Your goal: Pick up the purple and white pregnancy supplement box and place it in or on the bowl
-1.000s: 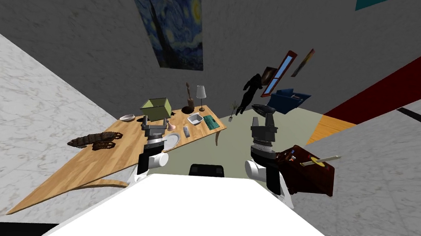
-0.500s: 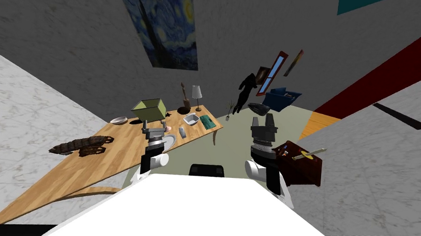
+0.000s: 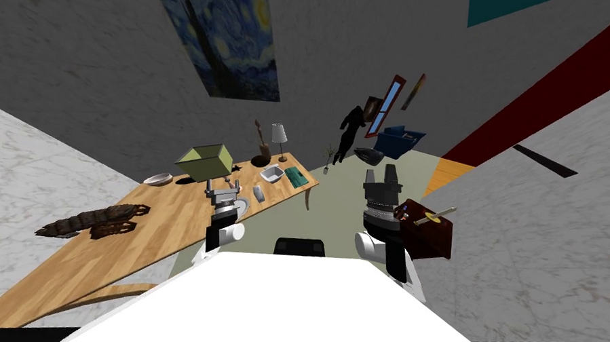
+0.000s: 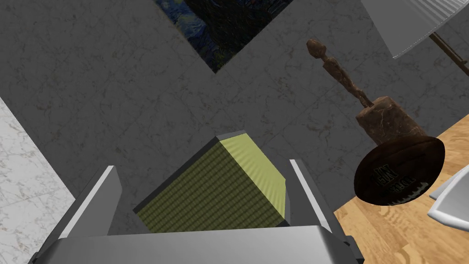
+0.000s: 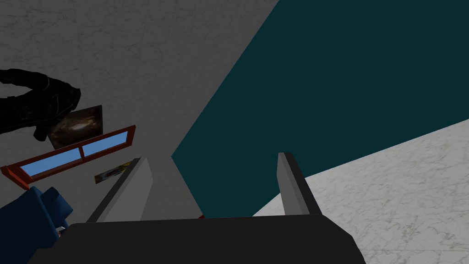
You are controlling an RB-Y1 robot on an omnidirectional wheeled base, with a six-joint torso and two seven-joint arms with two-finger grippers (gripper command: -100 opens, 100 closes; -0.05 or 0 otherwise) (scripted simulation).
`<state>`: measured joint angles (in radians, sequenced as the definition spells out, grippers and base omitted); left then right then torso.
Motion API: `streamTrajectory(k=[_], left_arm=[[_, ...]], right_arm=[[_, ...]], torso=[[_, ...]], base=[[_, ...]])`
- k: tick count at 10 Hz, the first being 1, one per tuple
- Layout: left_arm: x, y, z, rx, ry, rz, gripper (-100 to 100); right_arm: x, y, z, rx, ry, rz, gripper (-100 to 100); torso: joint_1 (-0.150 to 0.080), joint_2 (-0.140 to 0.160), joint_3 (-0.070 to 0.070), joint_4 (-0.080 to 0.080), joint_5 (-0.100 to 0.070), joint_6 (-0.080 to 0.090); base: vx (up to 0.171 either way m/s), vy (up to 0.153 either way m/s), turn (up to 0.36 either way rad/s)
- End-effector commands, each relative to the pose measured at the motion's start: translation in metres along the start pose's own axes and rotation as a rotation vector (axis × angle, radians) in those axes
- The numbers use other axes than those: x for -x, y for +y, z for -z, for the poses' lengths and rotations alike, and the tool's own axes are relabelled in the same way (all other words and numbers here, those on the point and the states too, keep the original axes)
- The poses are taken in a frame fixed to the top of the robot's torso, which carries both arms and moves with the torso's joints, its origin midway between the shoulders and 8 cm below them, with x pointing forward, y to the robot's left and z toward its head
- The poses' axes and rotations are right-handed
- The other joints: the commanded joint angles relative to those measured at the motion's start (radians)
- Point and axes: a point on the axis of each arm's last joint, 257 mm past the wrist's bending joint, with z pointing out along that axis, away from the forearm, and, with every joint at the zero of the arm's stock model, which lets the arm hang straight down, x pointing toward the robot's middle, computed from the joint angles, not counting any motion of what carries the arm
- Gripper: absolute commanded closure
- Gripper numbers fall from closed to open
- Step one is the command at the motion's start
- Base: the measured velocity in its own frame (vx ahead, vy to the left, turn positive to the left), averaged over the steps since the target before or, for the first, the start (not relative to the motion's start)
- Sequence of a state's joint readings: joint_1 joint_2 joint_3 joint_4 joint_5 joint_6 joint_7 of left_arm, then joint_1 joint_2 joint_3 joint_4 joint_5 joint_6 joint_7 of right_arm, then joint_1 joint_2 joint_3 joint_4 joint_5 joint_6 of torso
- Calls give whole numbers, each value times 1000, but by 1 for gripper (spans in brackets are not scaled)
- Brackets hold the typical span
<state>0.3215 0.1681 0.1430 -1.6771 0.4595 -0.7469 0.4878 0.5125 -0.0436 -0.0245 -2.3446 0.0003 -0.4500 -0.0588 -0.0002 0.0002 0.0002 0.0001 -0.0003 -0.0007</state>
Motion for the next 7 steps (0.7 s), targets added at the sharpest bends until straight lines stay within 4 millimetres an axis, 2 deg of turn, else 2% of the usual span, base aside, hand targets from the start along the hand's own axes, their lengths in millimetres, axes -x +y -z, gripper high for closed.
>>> streamTrajectory(k=[1,2,3,5,6,7], left_arm=[[17,-2,6,-18,-29,38,-100],[25,3,10,-3,-46,31,-100],[34,-3,11,-35,-58,75,-100],[46,4,19,-13,-85,63,-100],[59,0,23,-40,-107,102,-100],[67,5,29,-26,-125,93,-100]], right_arm=[[0,0,0,0,0,0,0],[0,0,0,0,0,0,0],[0,0,0,0,0,0,0],[0,0,0,0,0,0,0],[0,0,0,0,0,0,0],[0,0,0,0,0,0,0]], torso=[[0,0,0,0,0,0],[0,0,0,0,0,1],[0,0,0,0,0,0],[-1,-1,0,0,0,0],[0,0,0,0,0,0],[0,0,0,0,0,1]], base=[[13,-20,-170],[12,-18,-98],[21,-33,-145],[15,-15,-46],[18,-18,-164],[19,-12,-107]])
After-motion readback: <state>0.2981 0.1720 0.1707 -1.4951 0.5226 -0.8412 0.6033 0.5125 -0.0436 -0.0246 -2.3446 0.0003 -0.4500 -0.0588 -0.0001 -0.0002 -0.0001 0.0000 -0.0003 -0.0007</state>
